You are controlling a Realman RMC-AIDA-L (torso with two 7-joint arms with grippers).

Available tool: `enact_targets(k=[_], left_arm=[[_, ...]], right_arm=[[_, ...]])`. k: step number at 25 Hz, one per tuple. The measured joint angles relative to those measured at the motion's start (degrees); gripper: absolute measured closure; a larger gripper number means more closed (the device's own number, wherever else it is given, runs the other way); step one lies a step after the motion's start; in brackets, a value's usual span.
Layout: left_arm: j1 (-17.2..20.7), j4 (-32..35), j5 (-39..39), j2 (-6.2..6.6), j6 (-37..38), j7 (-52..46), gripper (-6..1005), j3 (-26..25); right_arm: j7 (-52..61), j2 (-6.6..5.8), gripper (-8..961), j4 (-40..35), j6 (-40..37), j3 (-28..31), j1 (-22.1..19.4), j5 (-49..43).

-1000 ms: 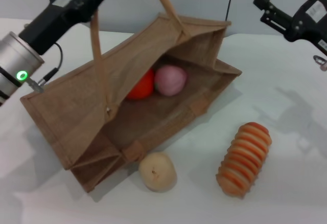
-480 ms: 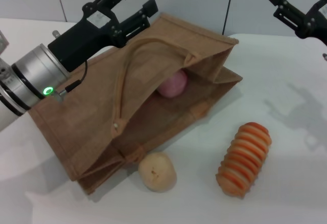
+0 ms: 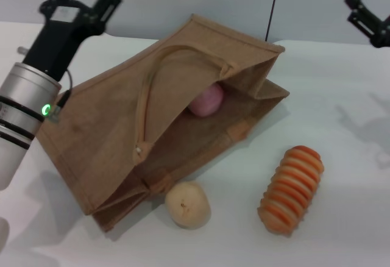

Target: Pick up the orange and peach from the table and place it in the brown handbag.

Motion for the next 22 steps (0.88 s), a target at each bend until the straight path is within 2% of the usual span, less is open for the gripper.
enact_targets(k=[5, 10, 22], left_arm=[[0.19, -2.07, -10.38, -0.09, 6.32, 0.64, 220, -0.03], [0.6, -2.28, -14.21, -0.02, 8.71, 0.55, 221, -0.09], [0.8, -2.33, -16.25, 0.06, 9.92, 0.06, 224, -0.09]], right_arm=[[-7.98, 0.11, 76, 4.27, 0.0, 8.54, 0.14, 0.01], [-11.41, 0.11, 77, 6.85, 0.03, 15.33, 0.03, 0.01], [-11.06, 0.08, 82, 7.06, 0.03, 16.07, -0.07, -0.14]])
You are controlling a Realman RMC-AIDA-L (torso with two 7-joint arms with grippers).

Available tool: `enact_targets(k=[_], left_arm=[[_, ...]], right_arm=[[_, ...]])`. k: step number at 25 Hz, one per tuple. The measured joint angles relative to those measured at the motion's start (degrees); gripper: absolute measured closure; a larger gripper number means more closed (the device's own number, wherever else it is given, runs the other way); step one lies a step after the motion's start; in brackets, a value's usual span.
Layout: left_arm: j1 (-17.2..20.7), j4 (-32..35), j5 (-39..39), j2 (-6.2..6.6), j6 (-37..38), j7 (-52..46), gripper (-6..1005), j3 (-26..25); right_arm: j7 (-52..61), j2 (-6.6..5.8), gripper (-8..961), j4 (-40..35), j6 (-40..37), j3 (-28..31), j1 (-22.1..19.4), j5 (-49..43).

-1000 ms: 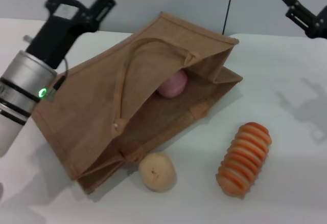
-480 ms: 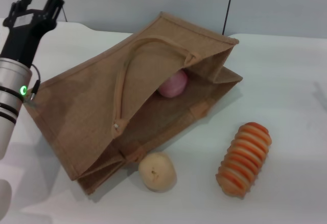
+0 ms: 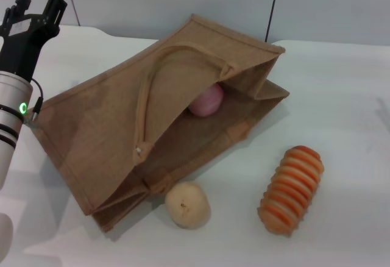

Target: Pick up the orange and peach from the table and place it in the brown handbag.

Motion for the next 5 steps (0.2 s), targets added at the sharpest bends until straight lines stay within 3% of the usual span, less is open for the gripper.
enact_targets(k=[5], left_arm=[[-0.01, 0.0, -0.04, 0.0, 0.01, -0.07, 224, -0.01]], right_arm=[[0.03, 0.0, 82, 0.02, -0.01, 0.03, 0.02, -0.1]])
